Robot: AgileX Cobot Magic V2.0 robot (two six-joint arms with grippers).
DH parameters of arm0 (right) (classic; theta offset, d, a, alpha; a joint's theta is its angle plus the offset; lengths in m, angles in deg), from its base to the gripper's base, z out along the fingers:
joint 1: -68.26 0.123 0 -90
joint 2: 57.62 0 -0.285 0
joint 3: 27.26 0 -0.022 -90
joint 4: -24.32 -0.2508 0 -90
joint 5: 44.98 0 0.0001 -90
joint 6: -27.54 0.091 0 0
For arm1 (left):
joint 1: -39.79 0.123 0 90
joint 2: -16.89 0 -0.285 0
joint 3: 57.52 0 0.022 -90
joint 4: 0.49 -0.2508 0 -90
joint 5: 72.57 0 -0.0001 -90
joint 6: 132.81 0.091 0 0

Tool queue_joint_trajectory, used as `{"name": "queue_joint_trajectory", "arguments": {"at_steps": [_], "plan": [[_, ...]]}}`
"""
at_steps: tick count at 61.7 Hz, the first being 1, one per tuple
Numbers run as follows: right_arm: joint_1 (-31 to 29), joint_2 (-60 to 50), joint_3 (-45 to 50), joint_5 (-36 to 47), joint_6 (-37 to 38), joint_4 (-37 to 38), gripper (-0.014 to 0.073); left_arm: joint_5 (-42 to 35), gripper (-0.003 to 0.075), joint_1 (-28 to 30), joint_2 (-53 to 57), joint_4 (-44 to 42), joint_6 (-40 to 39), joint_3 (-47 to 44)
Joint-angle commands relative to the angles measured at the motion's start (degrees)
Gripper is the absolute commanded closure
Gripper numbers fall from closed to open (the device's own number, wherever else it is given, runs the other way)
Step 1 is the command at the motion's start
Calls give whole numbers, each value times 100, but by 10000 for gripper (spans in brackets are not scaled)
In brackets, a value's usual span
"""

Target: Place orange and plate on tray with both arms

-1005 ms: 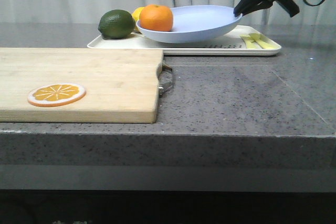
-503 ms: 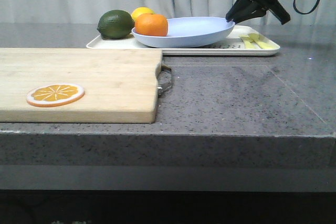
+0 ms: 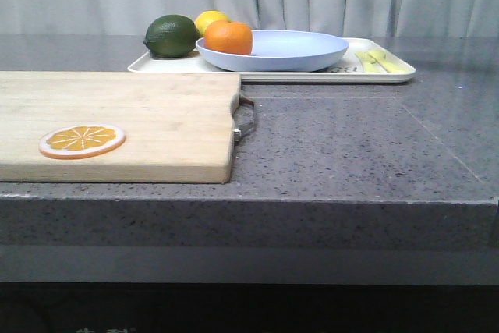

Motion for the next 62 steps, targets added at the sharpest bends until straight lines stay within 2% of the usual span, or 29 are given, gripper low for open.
{"name": "queue_joint_trajectory", "arguments": {"at_steps": [1, 10, 18, 36, 49, 62], "plan": [[0, -632, -207, -475, -4, 377, 706, -503, 738, 11, -80, 5, -29, 154], [32, -1129, -43, -480, -4, 870, 706, -503, 738, 11, -80, 5, -29, 154], [32, -1954, 681, -480, -10, 1263, 706, -503, 738, 11, -80, 5, -29, 154], [32, -4159, 3362, -469, -327, 2241, 706, -503, 738, 11, -80, 5, -29, 154], [32, -5593, 5429, -418, -327, 2269, 706, -503, 738, 11, -80, 5, -29, 154], [32, -6890, 7476, 537, -327, 2269, 706, -503, 738, 11, -80, 5, -29, 154]]}}
